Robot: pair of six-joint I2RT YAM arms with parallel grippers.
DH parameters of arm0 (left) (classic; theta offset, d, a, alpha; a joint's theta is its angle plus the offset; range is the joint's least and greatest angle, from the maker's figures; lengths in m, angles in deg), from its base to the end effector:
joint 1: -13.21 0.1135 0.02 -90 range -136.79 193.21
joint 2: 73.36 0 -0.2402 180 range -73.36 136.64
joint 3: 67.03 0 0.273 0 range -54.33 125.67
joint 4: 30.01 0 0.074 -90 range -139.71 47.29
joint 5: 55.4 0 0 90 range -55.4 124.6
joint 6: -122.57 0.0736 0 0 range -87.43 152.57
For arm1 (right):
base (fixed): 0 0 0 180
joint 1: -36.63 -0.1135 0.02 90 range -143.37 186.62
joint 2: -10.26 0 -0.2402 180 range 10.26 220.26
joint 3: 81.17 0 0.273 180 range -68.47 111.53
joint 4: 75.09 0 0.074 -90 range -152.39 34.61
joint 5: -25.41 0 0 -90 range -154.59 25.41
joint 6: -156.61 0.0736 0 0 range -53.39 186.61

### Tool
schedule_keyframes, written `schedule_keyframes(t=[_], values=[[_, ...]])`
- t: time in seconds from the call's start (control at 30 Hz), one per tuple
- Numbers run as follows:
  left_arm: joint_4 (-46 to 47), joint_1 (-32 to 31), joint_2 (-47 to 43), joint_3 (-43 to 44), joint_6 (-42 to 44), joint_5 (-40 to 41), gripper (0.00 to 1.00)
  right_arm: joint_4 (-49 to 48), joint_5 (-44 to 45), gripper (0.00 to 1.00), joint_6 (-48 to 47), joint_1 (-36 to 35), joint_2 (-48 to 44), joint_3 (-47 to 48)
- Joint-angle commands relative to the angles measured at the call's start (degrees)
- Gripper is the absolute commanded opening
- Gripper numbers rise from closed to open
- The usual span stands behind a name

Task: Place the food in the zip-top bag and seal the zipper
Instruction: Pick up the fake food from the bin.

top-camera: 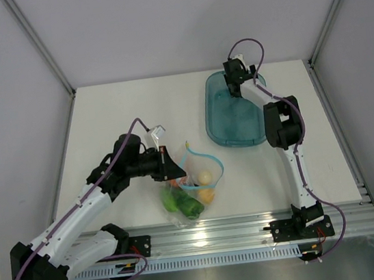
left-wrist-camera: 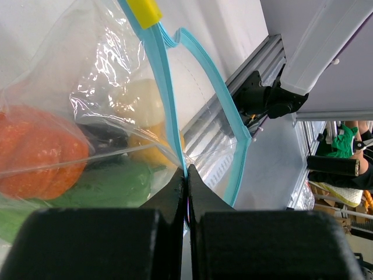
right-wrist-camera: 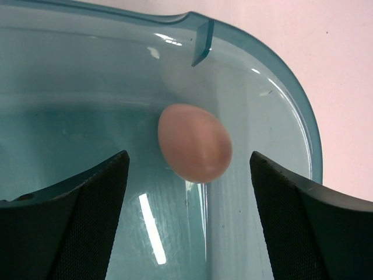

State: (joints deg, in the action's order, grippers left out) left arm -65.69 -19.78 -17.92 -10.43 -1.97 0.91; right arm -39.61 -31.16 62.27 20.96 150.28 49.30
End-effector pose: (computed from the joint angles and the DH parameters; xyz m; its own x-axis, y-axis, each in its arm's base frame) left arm 0.2027 -0.1802 0.2402 -0.8658 -0.0004 -0.5005 0.4195 0.5448 -0.7261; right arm 0.5588 0.1146 0.1267 -0.6905 -0.2593 -0.6752 0.0975 0.8916 -0.4421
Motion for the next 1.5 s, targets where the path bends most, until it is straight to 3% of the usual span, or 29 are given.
schedule_keyframes(t=[0.0,0.4,0.6,0.83,0.97,1.1,1.33,1.47], values=[[1.71,0.39,0.54,0.13,-0.26,-1.64,0.01,-3.01,3.04,0.85,-0.85,0.54,1.56,3.42],[2.15,0.39,1.77,-0.04,-0.26,-1.64,0.0,-4.06,3.13,0.77,-1.37,0.98,3.94,4.83],[2.15,0.47,1.95,0.04,-0.17,-1.55,0.01,-4.15,4.01,0.6,-1.02,1.16,4.47,5.18],[2.06,0.39,1.78,-0.04,-0.35,-1.55,0.01,-2.93,3.75,0.25,1.26,1.07,2.89,4.83],[1.63,0.39,1.25,-0.13,-0.35,-1.11,0.01,-3.89,3.4,0.1,3.45,0.19,-1.76,-0.25],[1.36,0.39,0.2,-0.48,-0.35,-0.5,0.01,-2.75,4.8,0.02,5.38,-2.35,-10.0,-5.35],[0.92,0.47,0.02,-0.13,-0.17,0.29,0.01,0.76,0.68,0.0,11.45,-5.96,-27.31,-19.32],[0.92,0.47,-0.07,0.13,-0.17,0.56,0.01,5.34,-7.74,0.0,14.35,-9.2,-38.03,-26.79]])
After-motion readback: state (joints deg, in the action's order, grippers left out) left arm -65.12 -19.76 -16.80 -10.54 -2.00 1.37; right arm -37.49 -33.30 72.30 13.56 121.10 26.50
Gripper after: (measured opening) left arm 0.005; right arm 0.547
